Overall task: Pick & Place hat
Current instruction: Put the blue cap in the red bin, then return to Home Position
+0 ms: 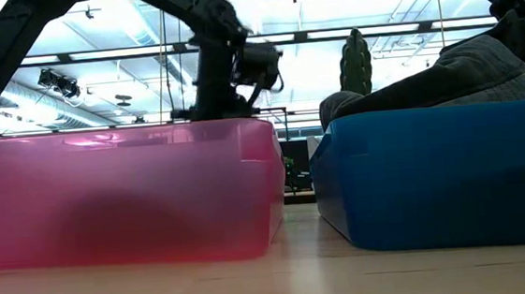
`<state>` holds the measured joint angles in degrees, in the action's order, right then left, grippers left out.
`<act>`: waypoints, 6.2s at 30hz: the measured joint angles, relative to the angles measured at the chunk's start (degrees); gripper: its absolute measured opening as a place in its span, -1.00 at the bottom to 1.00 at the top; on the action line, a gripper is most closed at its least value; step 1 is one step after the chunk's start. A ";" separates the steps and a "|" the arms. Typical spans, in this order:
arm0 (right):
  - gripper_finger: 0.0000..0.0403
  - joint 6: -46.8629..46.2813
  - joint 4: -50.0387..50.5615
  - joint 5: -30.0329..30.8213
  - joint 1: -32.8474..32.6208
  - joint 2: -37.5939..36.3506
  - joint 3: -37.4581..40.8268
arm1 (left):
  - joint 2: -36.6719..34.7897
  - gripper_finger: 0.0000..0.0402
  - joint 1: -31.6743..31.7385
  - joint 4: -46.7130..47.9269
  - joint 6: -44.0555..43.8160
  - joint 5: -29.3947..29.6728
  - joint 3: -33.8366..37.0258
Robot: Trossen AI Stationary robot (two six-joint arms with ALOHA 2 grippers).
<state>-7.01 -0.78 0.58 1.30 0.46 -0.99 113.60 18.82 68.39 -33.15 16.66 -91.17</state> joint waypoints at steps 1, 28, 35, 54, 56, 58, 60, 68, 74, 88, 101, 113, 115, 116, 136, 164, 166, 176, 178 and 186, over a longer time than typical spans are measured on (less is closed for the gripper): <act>-0.90 -0.02 -0.02 0.01 0.00 -0.01 0.00 | 0.00 -0.97 -0.01 1.01 1.27 0.89 -1.65; -0.90 -0.02 0.00 0.02 0.00 -0.01 0.00 | -0.18 -0.97 -16.81 18.86 39.70 1.11 -27.72; -0.90 -0.02 -0.01 0.00 0.00 0.01 0.00 | -0.18 -0.97 -23.81 18.86 41.12 -1.58 -27.72; -0.90 -0.02 -0.02 0.00 0.00 -0.01 0.00 | 0.08 -0.97 -36.13 14.38 37.89 -4.30 -27.70; -0.90 -0.01 -0.02 0.00 0.00 -0.01 0.00 | 0.08 -0.97 -36.69 14.77 37.89 -4.30 -27.70; -0.90 -0.02 -0.02 0.02 0.00 0.01 0.00 | 0.08 -0.97 -36.86 15.04 37.63 -4.31 -27.68; -0.90 -0.02 -0.02 0.01 0.00 0.01 0.00 | 0.08 -0.97 -36.82 15.00 36.81 -4.38 -27.68; -0.90 -0.02 -0.01 0.01 0.00 0.00 0.00 | 0.24 -0.97 -36.55 13.76 38.40 -5.83 -19.87; -0.90 -0.02 -0.02 0.00 0.00 -0.01 0.00 | 0.24 -0.97 -35.83 8.46 38.82 -6.11 -14.38; -0.90 -0.02 -0.02 0.02 0.00 -0.01 0.00 | 0.11 -0.95 -34.83 0.69 42.99 -7.82 -10.26; -0.90 -0.02 -0.02 0.00 0.00 0.00 0.00 | 0.08 -0.59 -33.99 -0.50 41.08 -7.71 -5.67; -0.90 -0.02 -0.02 0.02 0.00 0.01 0.00 | -0.96 0.11 -33.58 0.20 34.42 -7.30 -3.76; -0.90 -0.02 -0.02 0.02 0.00 0.01 0.00 | -2.01 0.15 -33.60 0.34 32.65 -7.31 -3.76; -0.90 -0.02 -0.02 0.02 0.00 0.00 0.00 | -2.46 0.15 -33.60 0.25 32.01 -7.31 -3.79; -0.90 -0.02 -0.02 0.02 0.00 0.01 0.00 | -6.16 0.13 -31.83 -18.37 27.80 -6.48 -3.76; -0.90 -0.02 -0.10 0.04 0.00 0.00 0.00 | -38.62 0.13 -20.18 -55.18 27.31 -21.13 40.89; -0.90 -0.02 -0.14 -0.01 0.00 -0.01 0.00 | -44.69 0.13 -20.00 -59.50 26.14 -19.59 46.35; -0.90 -0.02 -0.31 0.00 0.00 0.32 0.02 | -74.89 0.13 -21.35 -70.93 21.72 -13.02 68.77; -0.90 -0.01 -0.33 -0.02 0.00 0.32 0.02 | -80.16 0.13 -21.68 -71.61 21.68 -12.83 71.86; -0.90 -0.02 -0.36 0.02 -0.01 0.32 0.02 | -100.53 0.13 -21.93 -71.50 22.19 -12.77 81.45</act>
<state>-7.03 -1.14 0.60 1.29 0.78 -0.97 13.08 -3.11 -3.11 -10.96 3.89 -9.72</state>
